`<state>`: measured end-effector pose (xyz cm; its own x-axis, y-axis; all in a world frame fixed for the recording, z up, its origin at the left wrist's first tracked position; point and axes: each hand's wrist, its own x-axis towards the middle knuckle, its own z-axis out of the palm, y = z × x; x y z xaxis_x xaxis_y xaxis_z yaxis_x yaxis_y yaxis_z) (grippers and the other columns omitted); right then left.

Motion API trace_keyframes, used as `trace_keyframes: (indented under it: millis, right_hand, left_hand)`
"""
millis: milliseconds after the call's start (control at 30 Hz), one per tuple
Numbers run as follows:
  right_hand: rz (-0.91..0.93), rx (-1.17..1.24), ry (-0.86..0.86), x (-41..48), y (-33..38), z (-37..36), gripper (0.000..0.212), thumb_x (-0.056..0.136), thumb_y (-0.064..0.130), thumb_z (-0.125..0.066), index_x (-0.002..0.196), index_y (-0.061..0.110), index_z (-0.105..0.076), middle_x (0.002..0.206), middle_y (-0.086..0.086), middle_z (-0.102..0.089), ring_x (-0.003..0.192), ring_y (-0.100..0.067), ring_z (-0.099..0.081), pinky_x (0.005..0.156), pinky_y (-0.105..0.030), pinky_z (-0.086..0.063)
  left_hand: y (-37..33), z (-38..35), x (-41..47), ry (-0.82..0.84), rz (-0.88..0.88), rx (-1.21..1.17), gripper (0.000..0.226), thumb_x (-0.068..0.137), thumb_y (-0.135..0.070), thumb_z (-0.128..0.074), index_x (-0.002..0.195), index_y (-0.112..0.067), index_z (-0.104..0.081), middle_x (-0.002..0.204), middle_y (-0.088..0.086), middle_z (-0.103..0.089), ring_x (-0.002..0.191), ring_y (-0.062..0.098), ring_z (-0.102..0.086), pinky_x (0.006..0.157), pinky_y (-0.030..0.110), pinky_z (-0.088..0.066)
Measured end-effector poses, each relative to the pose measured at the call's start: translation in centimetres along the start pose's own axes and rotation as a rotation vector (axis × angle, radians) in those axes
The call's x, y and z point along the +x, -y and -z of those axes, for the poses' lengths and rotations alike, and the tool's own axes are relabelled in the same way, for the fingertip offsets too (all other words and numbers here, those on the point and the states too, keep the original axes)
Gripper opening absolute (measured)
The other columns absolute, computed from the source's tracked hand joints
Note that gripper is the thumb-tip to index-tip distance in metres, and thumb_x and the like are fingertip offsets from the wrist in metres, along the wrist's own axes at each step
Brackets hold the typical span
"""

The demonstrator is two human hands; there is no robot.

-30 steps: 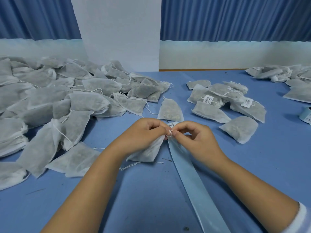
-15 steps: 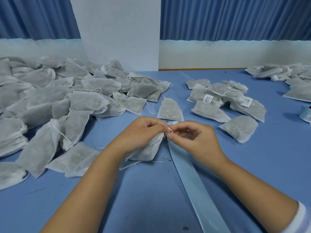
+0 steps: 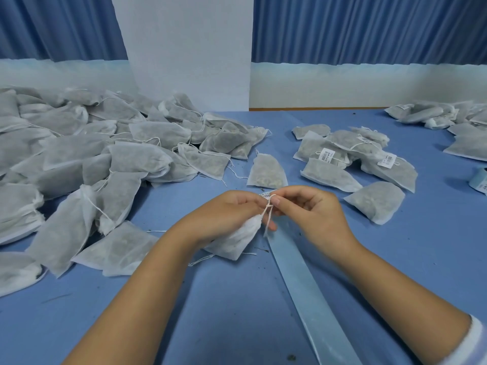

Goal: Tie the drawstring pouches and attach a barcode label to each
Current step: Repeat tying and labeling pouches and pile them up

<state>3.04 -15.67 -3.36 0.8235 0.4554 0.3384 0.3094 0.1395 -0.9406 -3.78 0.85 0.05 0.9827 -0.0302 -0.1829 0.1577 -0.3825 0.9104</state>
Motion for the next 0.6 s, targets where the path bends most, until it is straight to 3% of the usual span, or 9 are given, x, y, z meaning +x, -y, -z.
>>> trace_keyframes:
  millis: [100,200,433,600]
  right_hand:
    - [-0.013,0.066,-0.024,0.08,0.09,0.03,0.011,0.079,0.018,-0.071,0.087,0.01,-0.072,0.08,-0.003,-0.074,0.073,-0.014,-0.07,0.075,-0.022,-0.056]
    - [-0.027,0.069,-0.062,0.26,0.04,0.15,0.002,0.088,0.009,-0.066,0.088,0.01,-0.068,0.073,0.006,-0.07,0.068,-0.006,-0.064,0.07,-0.017,-0.053]
    - [-0.105,0.09,-0.084,0.12,0.43,0.03,0.009,0.101,0.012,-0.048,0.094,0.016,-0.05,0.073,-0.005,-0.072,0.061,-0.013,-0.062,0.058,-0.022,-0.052]
    - [-0.15,0.156,-0.072,0.01,0.45,-0.24,0.009,0.104,0.016,-0.043,0.095,0.016,-0.044,0.081,-0.009,-0.075,0.059,-0.015,-0.064,0.051,-0.023,-0.05]
  left_hand:
    - [0.2,0.07,0.05,-0.045,0.017,-0.037,0.025,0.095,-0.018,-0.052,0.089,-0.021,-0.076,0.074,-0.004,-0.064,0.065,0.01,-0.056,0.061,0.014,-0.041]
    - [0.31,0.0,0.03,-0.076,-0.003,-0.093,0.025,0.095,-0.013,-0.052,0.081,-0.017,-0.073,0.067,0.003,-0.047,0.056,0.013,-0.04,0.05,0.015,-0.032]
    - [0.59,-0.68,0.73,-0.282,-0.151,0.092,0.018,0.094,-0.019,-0.063,0.077,-0.021,-0.07,0.061,0.004,-0.056,0.063,0.018,-0.056,0.067,0.029,-0.045]
    - [0.66,-0.83,0.98,-0.39,-0.203,0.275,0.019,0.094,-0.024,-0.061,0.077,-0.03,-0.067,0.059,0.004,-0.064,0.054,0.013,-0.055,0.054,0.023,-0.039]
